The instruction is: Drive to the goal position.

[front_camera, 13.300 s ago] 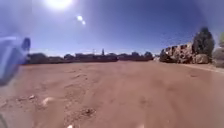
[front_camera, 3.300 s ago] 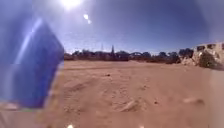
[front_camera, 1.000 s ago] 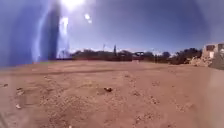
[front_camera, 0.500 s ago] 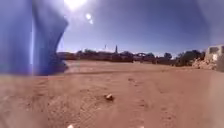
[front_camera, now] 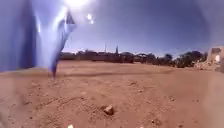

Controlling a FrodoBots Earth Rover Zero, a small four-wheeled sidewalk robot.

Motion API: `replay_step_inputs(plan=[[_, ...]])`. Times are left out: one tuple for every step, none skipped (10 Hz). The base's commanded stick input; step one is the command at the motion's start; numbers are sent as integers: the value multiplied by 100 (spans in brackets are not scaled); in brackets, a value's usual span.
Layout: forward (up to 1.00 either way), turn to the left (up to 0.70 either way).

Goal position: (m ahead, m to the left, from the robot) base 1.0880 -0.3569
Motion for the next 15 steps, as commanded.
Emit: replay_step_inputs(plan=[[70, 0], [70, 0], [70, 0], [70, 0], [70, 0], [70, 0], [70, 0], [70, 0], [70, 0], [70, 0], [70, 0], [70, 0], [70, 0], [70, 0], [70, 0]])
